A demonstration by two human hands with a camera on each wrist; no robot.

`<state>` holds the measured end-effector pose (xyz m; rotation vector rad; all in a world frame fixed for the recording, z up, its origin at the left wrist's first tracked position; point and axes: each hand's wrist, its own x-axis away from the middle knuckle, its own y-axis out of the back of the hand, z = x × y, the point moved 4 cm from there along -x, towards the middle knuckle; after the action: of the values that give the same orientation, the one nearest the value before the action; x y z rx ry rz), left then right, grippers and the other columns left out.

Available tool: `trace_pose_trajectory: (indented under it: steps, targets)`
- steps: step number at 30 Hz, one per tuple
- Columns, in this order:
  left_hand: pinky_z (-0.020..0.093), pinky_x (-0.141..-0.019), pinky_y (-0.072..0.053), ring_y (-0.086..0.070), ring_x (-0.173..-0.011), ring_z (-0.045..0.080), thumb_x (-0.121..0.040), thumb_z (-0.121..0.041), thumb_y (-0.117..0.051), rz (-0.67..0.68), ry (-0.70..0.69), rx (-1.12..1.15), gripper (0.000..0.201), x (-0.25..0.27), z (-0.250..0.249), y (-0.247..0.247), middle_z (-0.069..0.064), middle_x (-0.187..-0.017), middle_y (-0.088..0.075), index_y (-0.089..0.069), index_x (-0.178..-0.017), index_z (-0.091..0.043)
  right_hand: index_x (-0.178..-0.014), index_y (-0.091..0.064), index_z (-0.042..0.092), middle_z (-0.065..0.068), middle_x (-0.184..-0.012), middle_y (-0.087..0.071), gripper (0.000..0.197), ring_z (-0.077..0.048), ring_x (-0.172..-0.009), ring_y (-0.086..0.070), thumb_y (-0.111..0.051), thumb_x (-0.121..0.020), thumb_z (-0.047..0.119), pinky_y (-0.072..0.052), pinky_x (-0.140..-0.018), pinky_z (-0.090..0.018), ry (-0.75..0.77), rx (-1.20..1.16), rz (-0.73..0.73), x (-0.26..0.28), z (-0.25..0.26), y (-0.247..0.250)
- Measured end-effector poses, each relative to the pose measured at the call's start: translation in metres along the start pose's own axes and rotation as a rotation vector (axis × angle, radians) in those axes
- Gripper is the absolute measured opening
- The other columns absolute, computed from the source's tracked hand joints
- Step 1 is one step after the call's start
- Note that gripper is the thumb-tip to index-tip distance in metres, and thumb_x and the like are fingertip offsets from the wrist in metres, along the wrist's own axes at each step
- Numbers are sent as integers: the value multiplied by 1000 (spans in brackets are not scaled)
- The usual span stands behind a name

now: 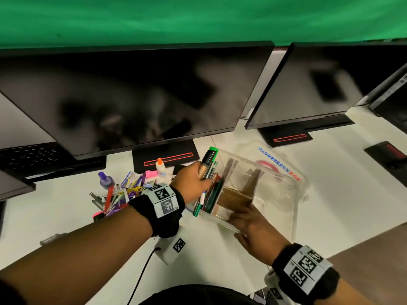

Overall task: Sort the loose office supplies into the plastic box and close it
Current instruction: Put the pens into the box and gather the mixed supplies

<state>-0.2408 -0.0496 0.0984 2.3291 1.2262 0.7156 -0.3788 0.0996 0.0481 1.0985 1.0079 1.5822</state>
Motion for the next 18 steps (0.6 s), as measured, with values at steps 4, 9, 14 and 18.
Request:
trace_pose_trajectory:
  steps: [4, 9, 14, 18]
  targets:
    - [25, -73, -43, -56, -84, 16, -86, -25, -63, -54, 11, -85, 34, -15, -7, -15, 2, -102, -65, -54, -117, -16, -107, -63, 32, 10, -97, -70, 30, -16, -100, -61, -48, -81, 29, -26, -107, -35, 21, -25, -67, 2, 0, -2]
    - [36, -88, -50, -61, -107, 27, -88, -27, -60, -33, 42, -240, 53, -27, -5, -32, 10, -118, -62, -39, -135, -13, -108, -61, 33, 9, -96, -68, 29, -14, -102, -60, -47, -83, 28, -27, -109, -38, 29, -27, -87, 3, -3, -8]
    - [41, -104, -43, -50, -124, 31, -98, -23, -43, 13, 79, -337, 51, -28, -1, -39, 17, -132, -54, -27, -144, -10, -106, -62, 32, 11, -92, -69, 29, -12, -97, -61, -46, -82, 29, -23, -108, -37, 35, -2, -106, 4, -3, -6]
    - [36, -99, -47, -58, -114, 25, -96, -11, -42, -23, -25, -235, 36, -18, 2, -25, 9, -123, -62, -52, -130, -15, -108, -61, 33, 12, -97, -68, 29, -11, -100, -59, -43, -86, 31, -26, -107, -37, 42, -17, -86, 4, -2, -3]
